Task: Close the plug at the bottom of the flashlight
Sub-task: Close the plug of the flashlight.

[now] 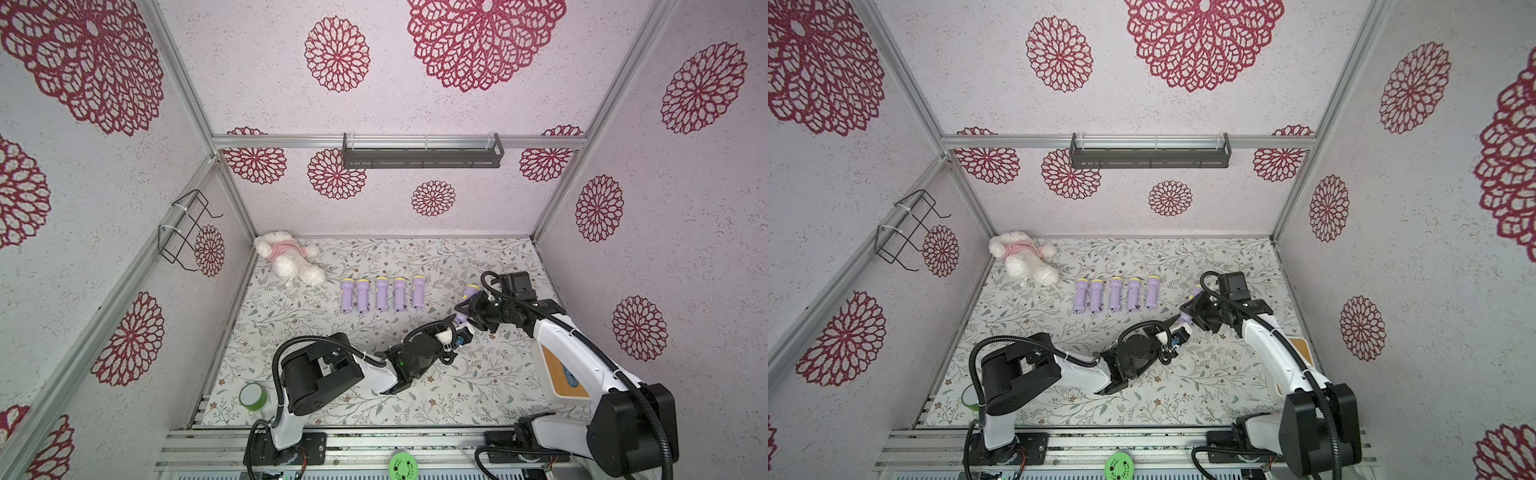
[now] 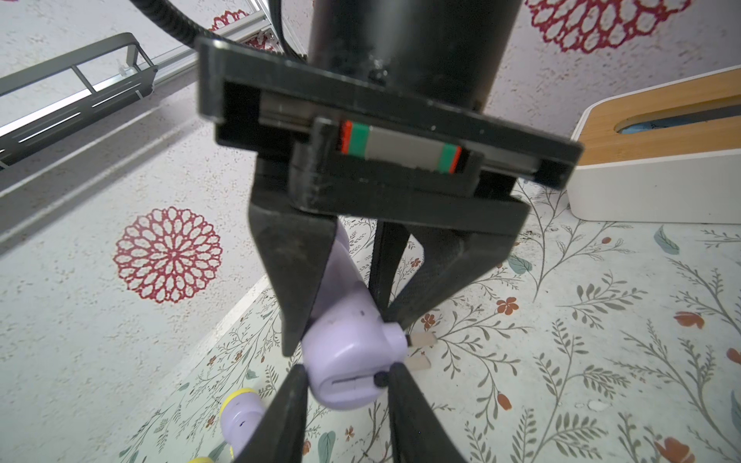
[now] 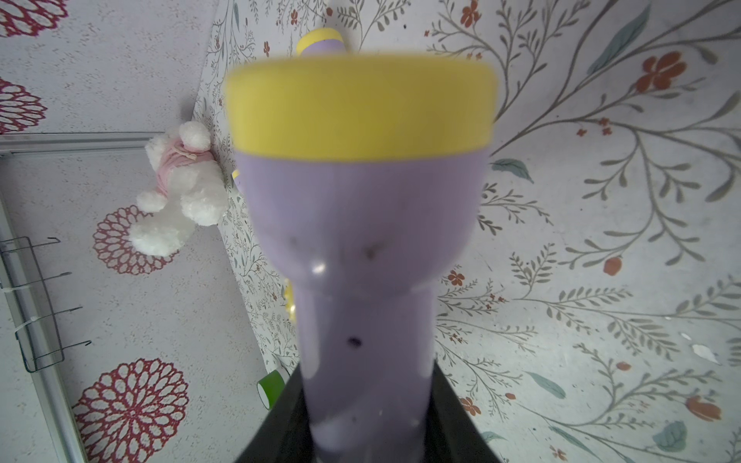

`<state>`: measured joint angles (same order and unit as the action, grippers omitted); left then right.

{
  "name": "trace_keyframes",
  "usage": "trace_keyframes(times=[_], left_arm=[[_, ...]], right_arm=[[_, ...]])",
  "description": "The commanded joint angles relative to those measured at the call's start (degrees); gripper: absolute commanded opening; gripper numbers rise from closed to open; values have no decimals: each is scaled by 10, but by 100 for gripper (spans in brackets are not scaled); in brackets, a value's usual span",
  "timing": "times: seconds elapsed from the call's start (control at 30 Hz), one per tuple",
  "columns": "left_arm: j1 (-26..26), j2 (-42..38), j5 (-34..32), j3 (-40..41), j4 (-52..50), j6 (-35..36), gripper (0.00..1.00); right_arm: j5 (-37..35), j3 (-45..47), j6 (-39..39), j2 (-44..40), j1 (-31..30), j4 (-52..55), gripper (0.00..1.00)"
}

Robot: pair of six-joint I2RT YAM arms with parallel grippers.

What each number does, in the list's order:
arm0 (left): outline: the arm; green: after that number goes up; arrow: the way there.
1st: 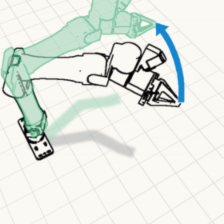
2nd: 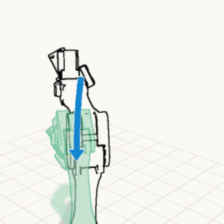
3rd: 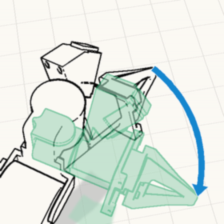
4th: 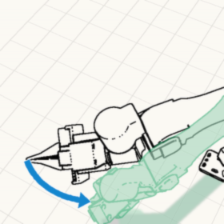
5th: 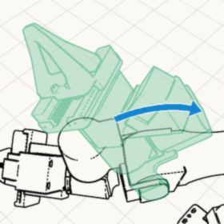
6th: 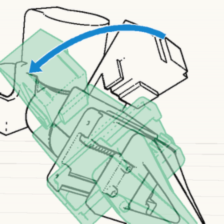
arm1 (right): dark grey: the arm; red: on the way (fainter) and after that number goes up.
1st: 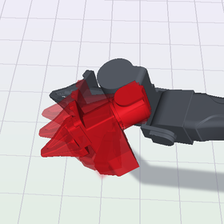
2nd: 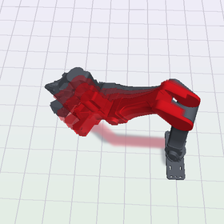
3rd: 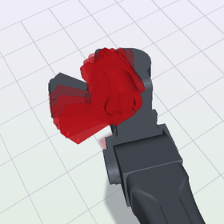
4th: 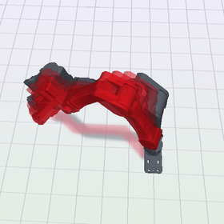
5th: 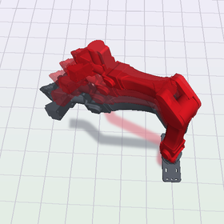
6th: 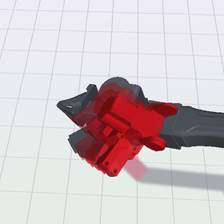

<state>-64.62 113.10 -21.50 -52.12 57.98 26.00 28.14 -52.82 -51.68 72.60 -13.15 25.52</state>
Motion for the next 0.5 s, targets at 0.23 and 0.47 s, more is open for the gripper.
trace_keyframes(times=[0.23,0.47], left_arm=[[-2,12,12,-11,-25,14,31],[-3,8,14,-9,-24,12,33]], right_arm=[[29,-1,-10,-30,-4,-18,0],[28,-4,-10,-28,-4,-17,0]])
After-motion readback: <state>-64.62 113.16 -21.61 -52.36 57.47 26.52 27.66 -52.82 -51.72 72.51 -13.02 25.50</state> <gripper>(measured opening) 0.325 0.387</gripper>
